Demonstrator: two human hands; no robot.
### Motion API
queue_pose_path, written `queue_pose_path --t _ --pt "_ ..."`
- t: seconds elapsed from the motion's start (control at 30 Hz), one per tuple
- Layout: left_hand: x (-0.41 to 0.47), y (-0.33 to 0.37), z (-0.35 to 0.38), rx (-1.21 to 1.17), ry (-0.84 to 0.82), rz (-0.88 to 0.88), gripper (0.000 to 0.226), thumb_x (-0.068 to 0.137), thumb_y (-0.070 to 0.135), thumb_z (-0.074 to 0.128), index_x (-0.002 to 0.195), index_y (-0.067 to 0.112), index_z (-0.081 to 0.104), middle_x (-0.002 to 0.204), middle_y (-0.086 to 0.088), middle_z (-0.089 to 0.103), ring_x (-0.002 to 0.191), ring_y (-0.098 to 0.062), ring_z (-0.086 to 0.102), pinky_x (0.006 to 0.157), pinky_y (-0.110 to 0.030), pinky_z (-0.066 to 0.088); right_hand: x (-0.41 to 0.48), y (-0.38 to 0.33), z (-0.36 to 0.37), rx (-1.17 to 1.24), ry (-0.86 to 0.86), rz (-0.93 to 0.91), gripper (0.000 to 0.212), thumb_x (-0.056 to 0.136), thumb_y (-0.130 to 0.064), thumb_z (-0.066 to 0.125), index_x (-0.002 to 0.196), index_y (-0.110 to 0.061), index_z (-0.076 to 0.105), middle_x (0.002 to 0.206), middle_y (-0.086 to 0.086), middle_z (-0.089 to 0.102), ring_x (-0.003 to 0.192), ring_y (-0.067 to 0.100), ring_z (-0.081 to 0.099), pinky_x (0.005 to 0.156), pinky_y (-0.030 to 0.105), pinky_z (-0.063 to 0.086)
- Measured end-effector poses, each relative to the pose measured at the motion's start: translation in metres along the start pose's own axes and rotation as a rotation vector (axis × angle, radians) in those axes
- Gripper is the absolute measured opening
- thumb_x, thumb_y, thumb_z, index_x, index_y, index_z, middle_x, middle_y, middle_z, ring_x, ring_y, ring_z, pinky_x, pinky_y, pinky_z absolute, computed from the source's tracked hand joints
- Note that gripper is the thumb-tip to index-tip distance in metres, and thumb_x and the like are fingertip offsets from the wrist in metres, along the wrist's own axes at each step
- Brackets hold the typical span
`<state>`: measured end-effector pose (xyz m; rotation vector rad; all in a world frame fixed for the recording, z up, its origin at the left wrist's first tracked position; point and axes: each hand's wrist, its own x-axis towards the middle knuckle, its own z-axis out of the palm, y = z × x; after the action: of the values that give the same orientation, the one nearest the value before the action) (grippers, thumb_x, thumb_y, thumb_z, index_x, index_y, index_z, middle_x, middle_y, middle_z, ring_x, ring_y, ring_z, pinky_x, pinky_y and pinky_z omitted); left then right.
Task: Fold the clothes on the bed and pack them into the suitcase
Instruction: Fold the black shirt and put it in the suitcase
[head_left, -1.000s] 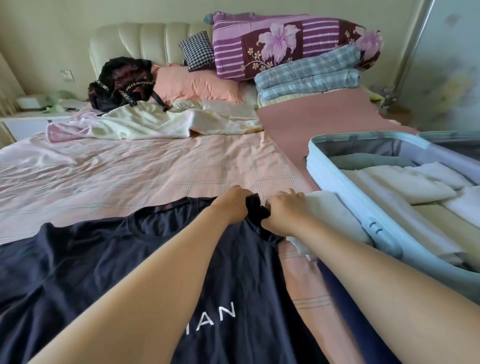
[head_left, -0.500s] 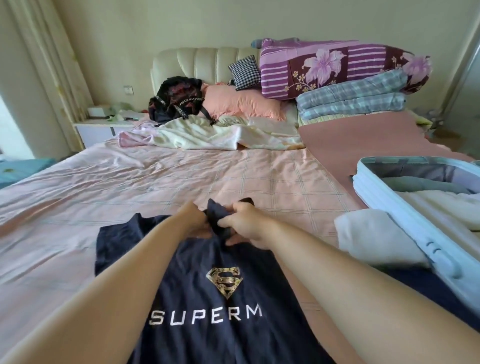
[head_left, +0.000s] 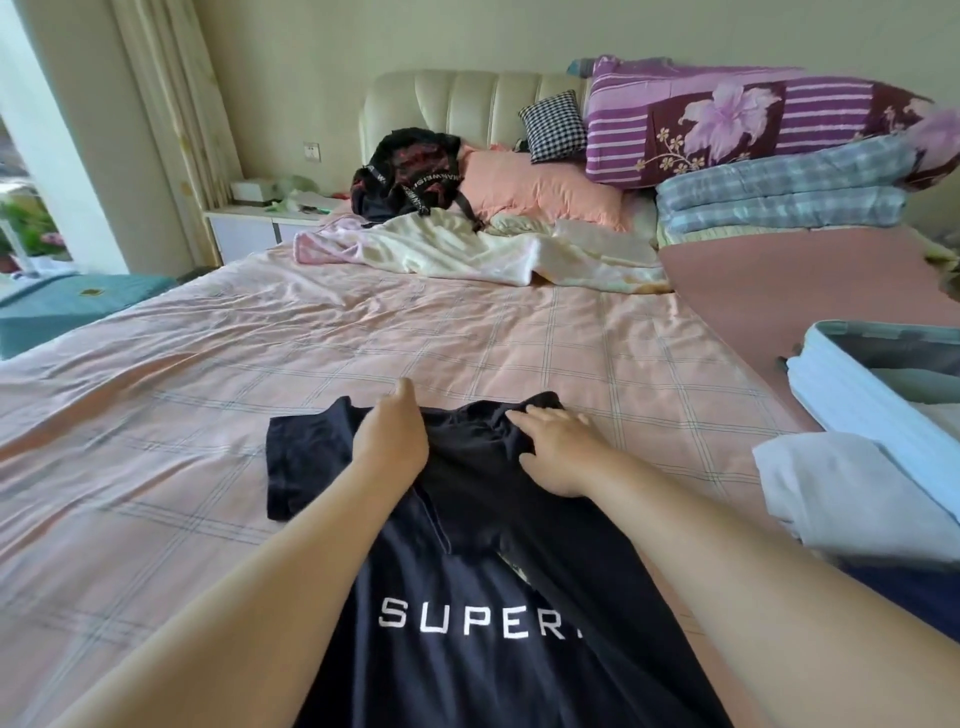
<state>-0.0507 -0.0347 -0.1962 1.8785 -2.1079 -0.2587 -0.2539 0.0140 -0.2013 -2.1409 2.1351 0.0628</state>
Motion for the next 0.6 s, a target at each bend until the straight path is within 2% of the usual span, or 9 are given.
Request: queue_pose_path --t 0.07,0.13,0.17,0.23,0.3,0.37,0.43,0.5,0.6 --pt "0.0 -0.006 0.002 0.121 0.1 0.045 0.061 0.086 -0.003 0.055 0.141 0.011 0.033 0.136 -0.016 0.043 0.11 -0.033 0.056 0.078 -0.037 0.049 0.008 0.0 0.008 -0.01 -0.089 0.059 0.064 0.103 -0.038 0.032 0.161 -0.031 0.005 0.169 0.005 0.001 0.155 0.024 0.004 0.124 0.049 0.003" --pt "-0.001 -0.003 0.009 0.123 0.243 0.29 0.054 0.086 0.002 0.053 0.136 0.018 0.045 0.137 -0.006 0.043 0.118 -0.027 0.049 0.096 -0.038 0.043 0.014 0.0 0.013 -0.02 -0.094 0.098 0.065 0.101 -0.039 0.028 0.161 -0.033 0.003 0.169 0.005 -0.005 0.155 0.026 0.0 0.123 0.053 0.002" --pt "-0.001 -0.001 0.013 0.092 0.211 0.431 0.047 0.09 0.01 0.05 0.135 0.024 0.05 0.139 0.0 0.045 0.123 -0.024 0.047 0.102 -0.037 0.038 0.015 0.0 0.015 -0.039 -0.078 0.11 0.066 0.099 -0.041 0.028 0.16 -0.035 0.004 0.169 0.005 -0.006 0.154 0.027 -0.001 0.123 0.053 0.002" --pt "-0.003 -0.001 0.021 0.122 -0.038 0.575 0.043 0.101 0.036 0.041 0.144 0.033 0.045 0.153 0.007 0.038 0.141 -0.018 0.034 0.114 -0.037 0.024 0.017 0.001 0.02 -0.076 -0.062 0.132 0.067 0.097 -0.046 0.026 0.159 -0.039 0.003 0.168 0.003 -0.008 0.154 0.027 -0.002 0.121 0.055 0.001" --pt "-0.002 -0.011 0.029 0.267 -0.312 0.479 0.057 0.103 0.055 0.028 0.156 0.037 0.02 0.164 0.008 0.015 0.151 -0.015 0.011 0.121 -0.038 0.009 0.018 0.003 0.026 -0.06 -0.075 0.151 0.066 0.097 -0.047 0.023 0.159 -0.041 0.001 0.168 0.001 -0.011 0.154 0.026 -0.002 0.119 0.058 0.001" --pt "-0.001 -0.019 0.03 0.314 -0.33 0.429 0.061 0.102 0.058 0.024 0.158 0.036 0.011 0.166 0.006 0.007 0.152 -0.014 0.004 0.122 -0.039 0.004 0.018 0.005 0.029 -0.017 -0.073 0.147 0.066 0.096 -0.046 0.024 0.159 -0.041 0.002 0.168 0.001 -0.011 0.154 0.025 -0.002 0.12 0.057 0.006" --pt "-0.004 -0.019 0.025 0.246 -0.241 0.508 0.063 0.099 0.062 0.03 0.155 0.034 0.026 0.164 0.006 0.018 0.151 -0.015 0.013 0.122 -0.038 0.008 0.014 0.007 0.027 0.045 -0.046 0.117 0.065 0.098 -0.044 0.029 0.159 -0.039 0.007 0.168 0.003 -0.01 0.155 0.025 -0.002 0.122 0.053 0.008" --pt "-0.014 -0.019 0.018 0.113 -0.13 0.671 0.071 0.086 0.077 0.036 0.142 0.036 0.049 0.152 0.011 0.04 0.14 -0.011 0.034 0.118 -0.036 0.024 0.003 0.008 0.025 0.065 0.033 0.064 0.063 0.1 -0.043 0.035 0.159 -0.036 0.016 0.169 0.005 -0.007 0.155 0.025 -0.003 0.124 0.049 0.006" --pt "-0.043 -0.017 0.014 0.093 -0.08 0.975 0.07 0.075 0.082 0.05 0.123 0.032 0.061 0.121 0.014 0.057 0.107 -0.008 0.054 0.091 -0.029 0.047 -0.022 0.007 0.025 0.042 0.132 -0.014 0.057 0.1 -0.041 0.041 0.156 -0.031 0.031 0.169 0.005 0.002 0.155 0.023 0.002 0.124 0.044 0.005"
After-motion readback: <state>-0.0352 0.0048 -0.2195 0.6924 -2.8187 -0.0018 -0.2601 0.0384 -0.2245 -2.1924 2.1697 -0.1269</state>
